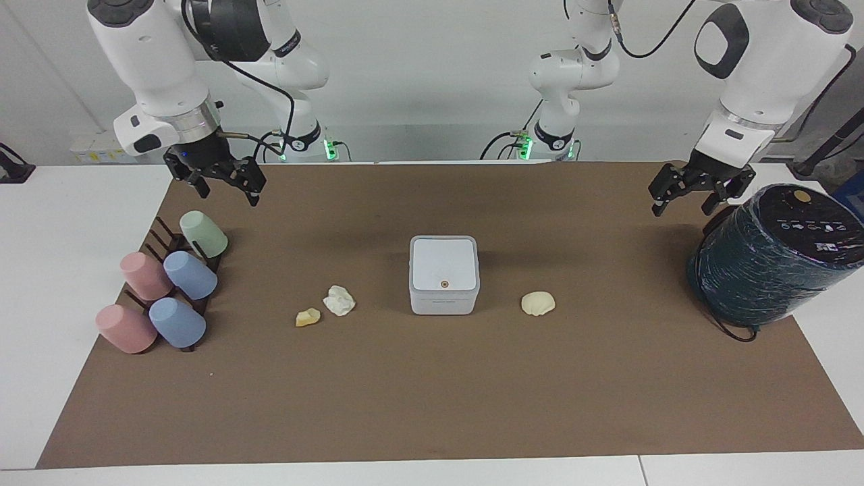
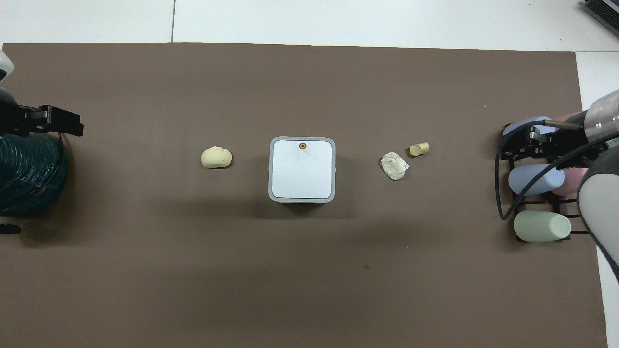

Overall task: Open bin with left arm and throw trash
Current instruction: 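Reach the left gripper to the bin lid while the right gripper reaches the trash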

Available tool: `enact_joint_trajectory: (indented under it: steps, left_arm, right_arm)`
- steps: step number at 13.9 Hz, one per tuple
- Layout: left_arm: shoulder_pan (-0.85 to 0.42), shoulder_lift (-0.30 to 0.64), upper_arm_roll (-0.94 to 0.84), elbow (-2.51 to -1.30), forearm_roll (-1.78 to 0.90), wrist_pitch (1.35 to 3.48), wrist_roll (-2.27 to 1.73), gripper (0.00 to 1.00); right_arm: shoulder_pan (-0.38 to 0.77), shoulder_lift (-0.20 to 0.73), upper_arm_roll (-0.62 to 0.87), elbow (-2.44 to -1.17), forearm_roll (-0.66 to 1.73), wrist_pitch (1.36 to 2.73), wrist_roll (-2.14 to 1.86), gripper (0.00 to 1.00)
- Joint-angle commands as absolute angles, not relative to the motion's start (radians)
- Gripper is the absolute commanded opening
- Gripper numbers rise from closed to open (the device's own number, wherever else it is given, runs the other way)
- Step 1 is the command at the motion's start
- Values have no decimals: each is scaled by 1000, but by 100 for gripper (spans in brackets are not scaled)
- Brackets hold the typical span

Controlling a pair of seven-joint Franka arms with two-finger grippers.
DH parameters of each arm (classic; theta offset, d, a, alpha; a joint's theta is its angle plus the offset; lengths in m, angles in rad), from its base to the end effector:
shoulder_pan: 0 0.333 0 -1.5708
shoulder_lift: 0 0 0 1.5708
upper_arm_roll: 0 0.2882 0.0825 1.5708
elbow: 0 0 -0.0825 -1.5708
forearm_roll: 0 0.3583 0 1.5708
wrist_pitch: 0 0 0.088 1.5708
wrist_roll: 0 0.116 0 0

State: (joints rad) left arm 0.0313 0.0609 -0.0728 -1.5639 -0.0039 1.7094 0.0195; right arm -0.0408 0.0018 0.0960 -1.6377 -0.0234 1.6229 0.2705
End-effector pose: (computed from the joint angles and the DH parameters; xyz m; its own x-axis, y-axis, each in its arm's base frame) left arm 0.5591 -0.0225 0.5706 0.9946 -0.0598 0.0848 -0.0605 -0.9981 0.0067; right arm 0.5315 0.0267 0.5613 0.9771 -0.2124 -0.0098 -0.2121 -0.9769 0.0268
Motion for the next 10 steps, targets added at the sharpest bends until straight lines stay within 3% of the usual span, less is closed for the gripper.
enact_joint_trajectory:
  steps: [1, 6, 7, 8, 10]
  left_arm:
    - [21, 40, -72, -1580, 6, 1720, 0, 100]
    - [-50, 31, -106, -1603, -5, 1723, -3, 100]
    - [-87, 26, -106, -1614, -5, 1718, -20, 77]
    - [-121, 17, -106, -1633, -5, 1723, -64, 44]
    - [-178, 9, -107, -1663, -6, 1755, -156, 12]
  right_arm:
    - [-55, 5, 109, -1631, -18, 1618, 245, 100]
    - [-60, 5, 109, -1631, -3, 1611, 253, 100]
    - [-66, 5, 109, -1631, -3, 1612, 249, 100]
    - [-71, 5, 109, -1632, -3, 1611, 249, 100]
    - [-71, 5, 109, -1643, -3, 1643, 256, 100]
